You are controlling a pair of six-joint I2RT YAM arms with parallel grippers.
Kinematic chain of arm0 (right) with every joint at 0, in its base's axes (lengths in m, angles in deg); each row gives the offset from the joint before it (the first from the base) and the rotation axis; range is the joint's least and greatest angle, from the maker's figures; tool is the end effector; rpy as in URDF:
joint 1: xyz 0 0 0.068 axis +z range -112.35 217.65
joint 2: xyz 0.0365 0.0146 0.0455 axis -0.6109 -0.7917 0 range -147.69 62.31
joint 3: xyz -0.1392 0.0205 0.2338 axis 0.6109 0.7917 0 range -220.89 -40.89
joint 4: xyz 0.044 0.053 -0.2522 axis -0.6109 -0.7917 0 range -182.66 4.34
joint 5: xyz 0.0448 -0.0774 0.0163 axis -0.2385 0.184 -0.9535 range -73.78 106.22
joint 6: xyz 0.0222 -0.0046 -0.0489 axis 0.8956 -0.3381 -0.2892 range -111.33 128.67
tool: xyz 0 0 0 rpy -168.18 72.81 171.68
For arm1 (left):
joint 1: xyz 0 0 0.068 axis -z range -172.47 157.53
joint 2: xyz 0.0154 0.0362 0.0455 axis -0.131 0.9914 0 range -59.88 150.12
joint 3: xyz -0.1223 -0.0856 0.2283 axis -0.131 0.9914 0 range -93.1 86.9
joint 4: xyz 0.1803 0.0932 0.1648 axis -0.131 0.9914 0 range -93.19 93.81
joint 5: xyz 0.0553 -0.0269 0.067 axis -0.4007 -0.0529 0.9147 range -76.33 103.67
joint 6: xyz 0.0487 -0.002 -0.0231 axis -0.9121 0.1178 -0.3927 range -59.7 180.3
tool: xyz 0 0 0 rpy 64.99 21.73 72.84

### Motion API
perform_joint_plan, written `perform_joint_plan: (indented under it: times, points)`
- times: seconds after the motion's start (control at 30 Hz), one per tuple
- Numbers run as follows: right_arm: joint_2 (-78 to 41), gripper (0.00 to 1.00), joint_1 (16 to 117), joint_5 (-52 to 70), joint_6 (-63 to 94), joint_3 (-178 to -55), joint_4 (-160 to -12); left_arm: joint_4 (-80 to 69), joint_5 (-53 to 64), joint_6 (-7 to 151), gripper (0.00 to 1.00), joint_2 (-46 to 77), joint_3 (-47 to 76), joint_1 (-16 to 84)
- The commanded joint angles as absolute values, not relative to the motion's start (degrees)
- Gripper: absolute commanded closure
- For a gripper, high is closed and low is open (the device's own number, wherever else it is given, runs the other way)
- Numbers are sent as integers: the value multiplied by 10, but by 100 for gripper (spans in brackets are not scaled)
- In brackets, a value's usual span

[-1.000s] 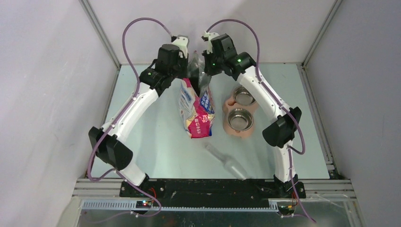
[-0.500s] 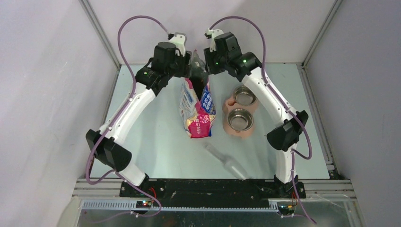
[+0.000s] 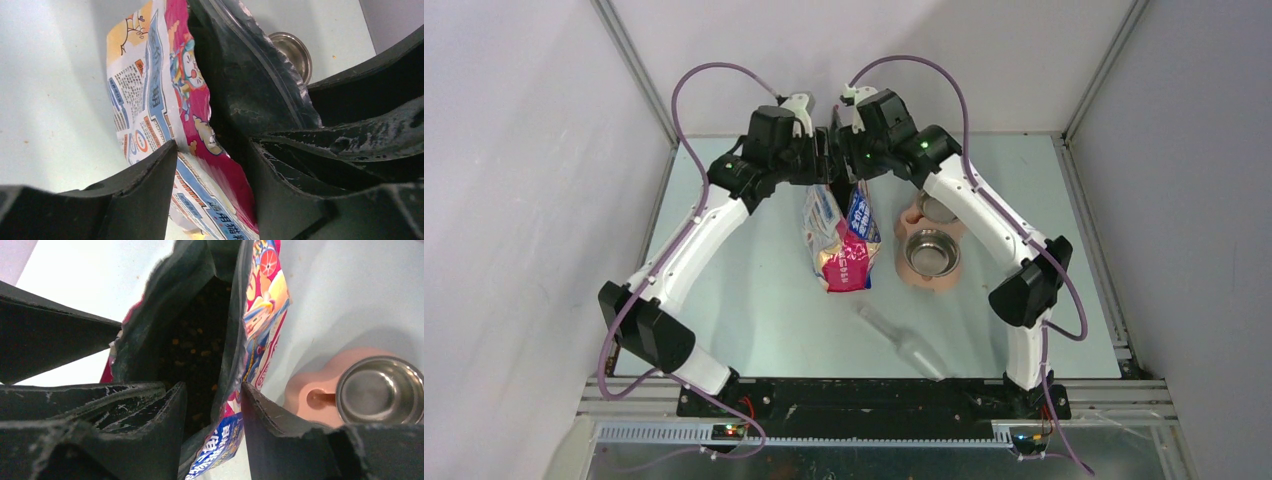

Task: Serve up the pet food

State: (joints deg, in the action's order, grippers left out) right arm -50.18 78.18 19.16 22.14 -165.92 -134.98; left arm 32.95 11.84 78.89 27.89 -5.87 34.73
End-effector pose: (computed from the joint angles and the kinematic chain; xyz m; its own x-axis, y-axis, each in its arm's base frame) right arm 0.3317 0.2811 0.4036 -0.5864 -0.1953 -0.7861 -0.4949 0.8547 0.1568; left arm 0.3039 -0.1576 0.4018 -0.5892 -0.0554 -0.8061 0.3094 0.9061 -0.2885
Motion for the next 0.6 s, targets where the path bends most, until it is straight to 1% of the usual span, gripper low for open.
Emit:
perform_joint_plan:
  times: [0.0, 0.03, 0.07, 0.1, 0.13, 0.17, 0.2, 0.23, 0.27, 0.3, 0.37, 0.47, 0.57]
  points:
    - [-455, 55, 791, 221, 239, -1643, -1350, 330, 92, 817, 43, 271, -47, 348]
    - [-452, 59, 792, 226, 239, -1635, -1350, 331, 92, 817, 46, 270, -46, 349]
    - [-445, 62, 793, 229, 239, -1631, -1349, 333, 97, 814, 54, 269, -46, 349]
    - [-443, 68, 792, 236, 236, -1624, -1348, 341, 100, 811, 58, 268, -46, 349]
    - [-436, 71, 792, 241, 234, -1622, -1347, 352, 109, 804, 66, 265, -49, 349]
    - [-432, 78, 791, 250, 231, -1618, -1347, 358, 113, 800, 72, 261, -49, 349]
    - [-424, 82, 789, 255, 230, -1616, -1347, 369, 122, 790, 82, 257, -50, 349]
    - [-419, 91, 789, 268, 226, -1614, -1346, 372, 126, 784, 89, 250, -50, 349]
    - [-408, 95, 789, 287, 222, -1613, -1339, 377, 141, 773, 97, 246, -49, 349]
    - [-400, 100, 789, 298, 210, -1612, -1335, 377, 150, 766, 99, 238, -49, 349]
    - [-394, 100, 791, 331, 187, -1618, -1317, 366, 199, 735, 100, 227, -51, 349]
    - [-404, 100, 786, 373, 159, -1640, -1300, 331, 311, 667, 100, 223, -71, 346]
    - [-420, 100, 779, 389, 151, -1665, -1301, 317, 352, 612, 100, 237, -110, 335]
